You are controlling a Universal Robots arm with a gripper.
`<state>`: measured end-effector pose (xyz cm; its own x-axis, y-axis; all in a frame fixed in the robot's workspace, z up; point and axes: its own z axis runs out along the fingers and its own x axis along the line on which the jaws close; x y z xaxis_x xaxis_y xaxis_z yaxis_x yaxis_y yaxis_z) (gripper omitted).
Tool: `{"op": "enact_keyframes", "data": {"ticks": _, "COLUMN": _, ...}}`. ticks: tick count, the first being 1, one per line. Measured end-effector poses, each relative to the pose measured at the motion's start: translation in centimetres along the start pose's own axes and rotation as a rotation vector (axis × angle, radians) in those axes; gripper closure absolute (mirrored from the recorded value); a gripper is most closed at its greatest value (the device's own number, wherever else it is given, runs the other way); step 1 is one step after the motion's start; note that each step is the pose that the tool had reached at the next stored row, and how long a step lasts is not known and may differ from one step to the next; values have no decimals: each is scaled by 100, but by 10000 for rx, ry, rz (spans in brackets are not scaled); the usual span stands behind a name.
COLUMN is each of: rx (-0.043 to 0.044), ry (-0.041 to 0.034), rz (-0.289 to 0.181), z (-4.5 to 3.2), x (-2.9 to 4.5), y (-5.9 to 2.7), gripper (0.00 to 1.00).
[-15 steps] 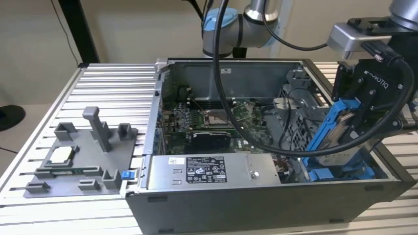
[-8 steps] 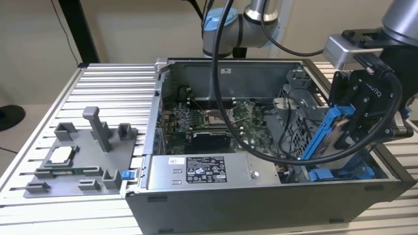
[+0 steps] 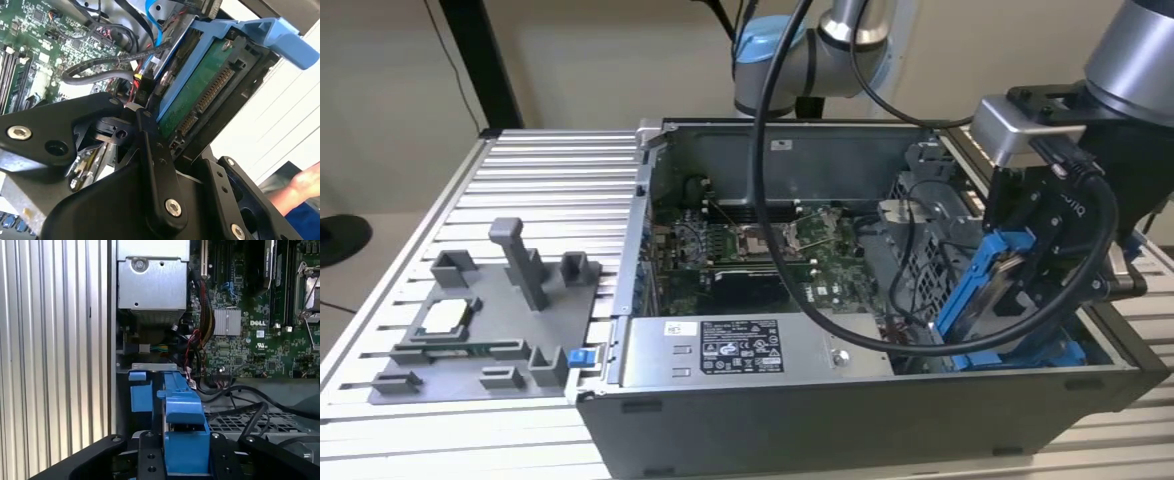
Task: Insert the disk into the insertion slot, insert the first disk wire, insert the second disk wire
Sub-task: 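Insert the disk into the insertion slot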
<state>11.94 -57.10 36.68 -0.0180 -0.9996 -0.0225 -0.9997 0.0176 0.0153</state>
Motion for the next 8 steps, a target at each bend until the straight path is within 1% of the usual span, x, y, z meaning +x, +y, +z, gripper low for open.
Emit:
{"op": "enact_keyframes", "data": {"ticks": 2, "rx": 0, "ry": 6, "rz": 0, "z": 15, "x": 0, "y": 0, "gripper": 100}}
{"op": "enact_keyframes", "data": {"ticks": 8, "rx": 0, "ry": 1, "rz": 0, "z": 19, "x": 0, "y": 0, "gripper": 100}}
